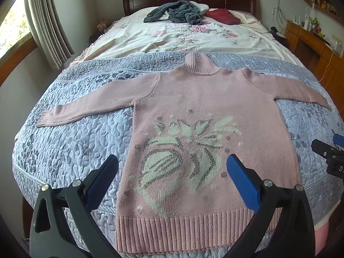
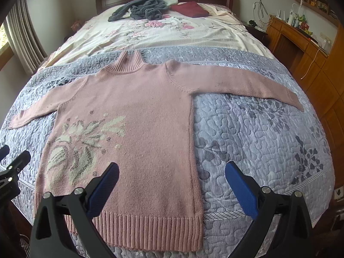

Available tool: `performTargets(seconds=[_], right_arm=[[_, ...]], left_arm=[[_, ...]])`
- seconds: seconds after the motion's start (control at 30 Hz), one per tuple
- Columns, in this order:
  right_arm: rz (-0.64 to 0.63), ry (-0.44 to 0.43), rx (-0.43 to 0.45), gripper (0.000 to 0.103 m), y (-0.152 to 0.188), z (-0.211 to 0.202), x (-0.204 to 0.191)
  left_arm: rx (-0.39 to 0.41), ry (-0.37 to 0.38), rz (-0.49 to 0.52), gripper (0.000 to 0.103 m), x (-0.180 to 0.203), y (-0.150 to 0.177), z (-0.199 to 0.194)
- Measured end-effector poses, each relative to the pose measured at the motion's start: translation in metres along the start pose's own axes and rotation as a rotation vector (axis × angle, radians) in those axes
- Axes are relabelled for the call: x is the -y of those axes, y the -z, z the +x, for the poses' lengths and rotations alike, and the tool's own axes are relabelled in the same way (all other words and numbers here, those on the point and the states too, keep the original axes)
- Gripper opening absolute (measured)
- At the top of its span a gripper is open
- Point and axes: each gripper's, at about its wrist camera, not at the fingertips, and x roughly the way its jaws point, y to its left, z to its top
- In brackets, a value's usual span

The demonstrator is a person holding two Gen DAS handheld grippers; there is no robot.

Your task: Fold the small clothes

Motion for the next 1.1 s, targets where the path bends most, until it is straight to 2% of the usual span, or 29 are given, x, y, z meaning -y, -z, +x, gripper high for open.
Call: performTargets(seconds=[1.1], right_arm=[[-0.007,-0.012,0.008,0.099,-0.0012,0.0031,-0.0033]], left_arm=[[0.020,-0.011,-0.004,0.100,-0.0049,-0.0019,0.0000]])
